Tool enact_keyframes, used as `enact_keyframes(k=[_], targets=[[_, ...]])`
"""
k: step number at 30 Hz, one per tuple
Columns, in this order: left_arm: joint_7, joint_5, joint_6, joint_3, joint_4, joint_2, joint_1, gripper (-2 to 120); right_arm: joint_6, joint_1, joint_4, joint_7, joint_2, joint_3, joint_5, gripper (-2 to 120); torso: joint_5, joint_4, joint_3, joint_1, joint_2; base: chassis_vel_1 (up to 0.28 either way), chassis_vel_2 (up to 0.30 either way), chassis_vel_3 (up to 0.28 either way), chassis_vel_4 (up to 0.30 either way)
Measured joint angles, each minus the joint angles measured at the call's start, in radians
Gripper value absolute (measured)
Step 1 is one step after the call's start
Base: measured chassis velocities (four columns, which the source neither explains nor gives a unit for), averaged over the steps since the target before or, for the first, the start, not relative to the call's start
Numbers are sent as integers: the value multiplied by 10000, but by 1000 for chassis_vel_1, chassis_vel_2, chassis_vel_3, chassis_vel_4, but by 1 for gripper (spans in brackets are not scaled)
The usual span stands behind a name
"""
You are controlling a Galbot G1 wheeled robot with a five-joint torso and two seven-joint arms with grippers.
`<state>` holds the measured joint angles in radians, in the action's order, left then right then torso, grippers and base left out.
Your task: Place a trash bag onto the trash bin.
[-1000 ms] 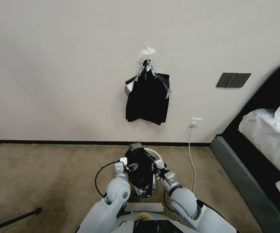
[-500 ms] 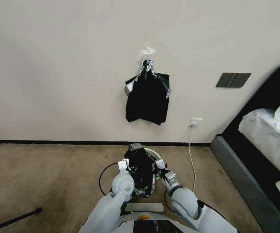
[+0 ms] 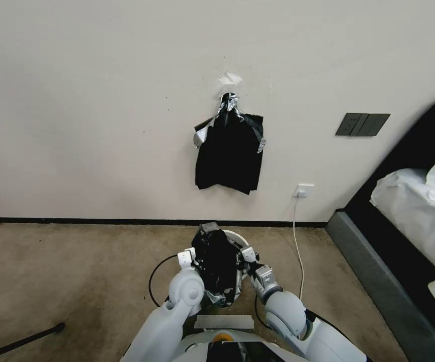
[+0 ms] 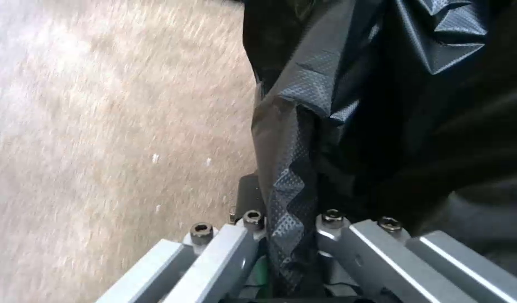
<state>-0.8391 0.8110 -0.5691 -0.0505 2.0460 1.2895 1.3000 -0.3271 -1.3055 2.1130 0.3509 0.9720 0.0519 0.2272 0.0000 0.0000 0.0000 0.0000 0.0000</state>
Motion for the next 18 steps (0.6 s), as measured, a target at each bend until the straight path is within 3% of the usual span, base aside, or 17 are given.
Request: enact_keyframes(k=[3, 4, 7, 8, 12, 18], targets=[[1210, -1301, 300, -89, 307, -228, 400, 1, 126, 237, 17, 91, -234, -161, -34, 0, 0, 1, 0, 0, 0, 0, 0, 0, 0], [1210, -1301, 300, -89, 307, -228, 400, 1, 126, 237, 17, 91, -234, -161, -34, 0, 0, 1, 0, 0, 0, 0, 0, 0, 0], [2695, -2692, 855, -188, 635, -527, 913, 1, 175, 422, 269, 210, -707, -415, -58, 0, 0, 2, 0, 0, 0, 0, 0, 0, 0], [2695, -2692, 855, -188, 635, -527, 913, 1, 175, 422, 269, 210, -707, -415, -58, 0, 0, 2, 0, 0, 0, 0, 0, 0, 0], [3843, -3736, 1290, -273, 951, -806, 1205, 1, 248, 553, 450, 202, -1366, -732, 32, 0, 0, -1, 0, 0, 0, 0, 0, 0, 0], [4626, -4309, 1643, -460, 1230, -1098, 1423, 1, 268, 706, 449, 200, -1955, -934, 420, 0, 0, -1, 0, 0, 0, 0, 0, 0, 0]])
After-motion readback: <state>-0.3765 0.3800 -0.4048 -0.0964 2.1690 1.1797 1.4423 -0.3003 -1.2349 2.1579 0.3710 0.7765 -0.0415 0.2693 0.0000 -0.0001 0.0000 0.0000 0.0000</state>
